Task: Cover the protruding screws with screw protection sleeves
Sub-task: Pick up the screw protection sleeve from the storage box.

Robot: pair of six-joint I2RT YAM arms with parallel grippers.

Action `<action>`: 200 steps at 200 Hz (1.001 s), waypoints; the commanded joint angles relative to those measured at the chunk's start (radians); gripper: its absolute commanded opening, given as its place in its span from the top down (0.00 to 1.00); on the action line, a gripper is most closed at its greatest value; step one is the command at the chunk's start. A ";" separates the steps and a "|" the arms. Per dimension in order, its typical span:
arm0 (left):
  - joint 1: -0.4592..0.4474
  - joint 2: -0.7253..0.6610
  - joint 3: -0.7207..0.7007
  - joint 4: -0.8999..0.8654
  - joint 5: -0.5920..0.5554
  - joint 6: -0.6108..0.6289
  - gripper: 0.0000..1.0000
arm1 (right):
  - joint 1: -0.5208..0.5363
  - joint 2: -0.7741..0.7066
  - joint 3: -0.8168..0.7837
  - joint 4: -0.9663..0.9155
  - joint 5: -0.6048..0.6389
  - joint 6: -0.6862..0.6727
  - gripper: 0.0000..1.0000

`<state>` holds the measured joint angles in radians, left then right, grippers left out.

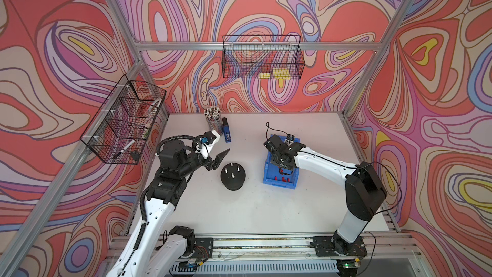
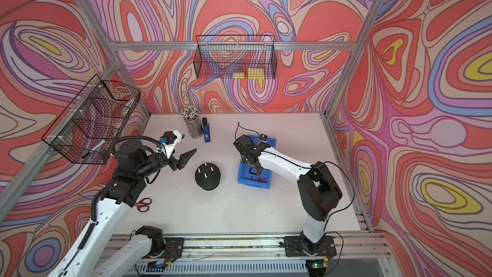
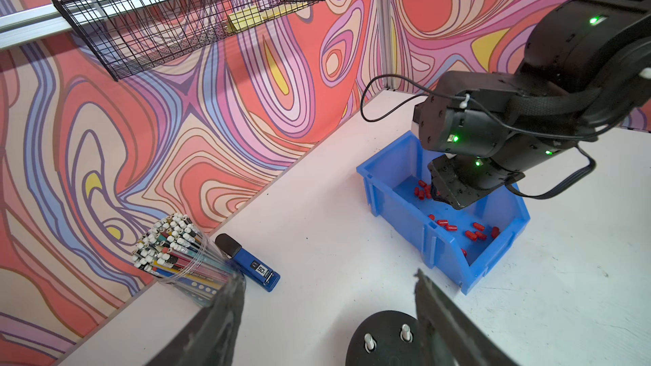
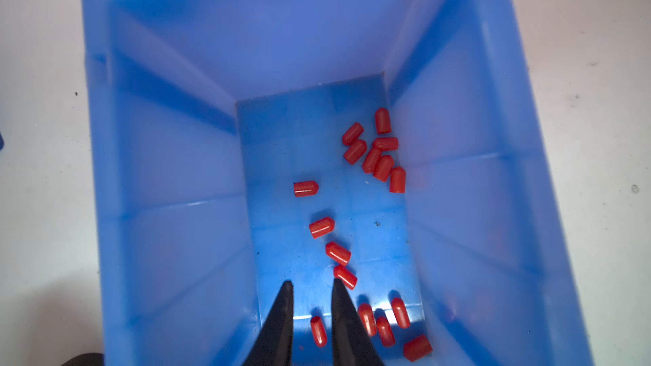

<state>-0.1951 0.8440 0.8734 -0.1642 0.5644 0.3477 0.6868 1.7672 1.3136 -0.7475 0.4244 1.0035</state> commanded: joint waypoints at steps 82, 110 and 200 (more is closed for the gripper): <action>-0.018 -0.017 -0.015 0.008 -0.004 0.037 0.23 | -0.020 0.098 -0.052 0.074 0.022 0.064 0.82; -0.021 -0.015 -0.015 0.008 -0.005 0.037 0.23 | -0.039 0.106 -0.080 0.108 -0.006 0.067 0.82; -0.024 -0.005 -0.017 0.006 -0.006 0.039 0.22 | -0.055 0.152 -0.094 0.165 -0.033 0.078 0.81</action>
<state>-0.2108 0.8379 0.8673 -0.1642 0.5560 0.3599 0.6376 1.9026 1.2243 -0.6052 0.3904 1.0676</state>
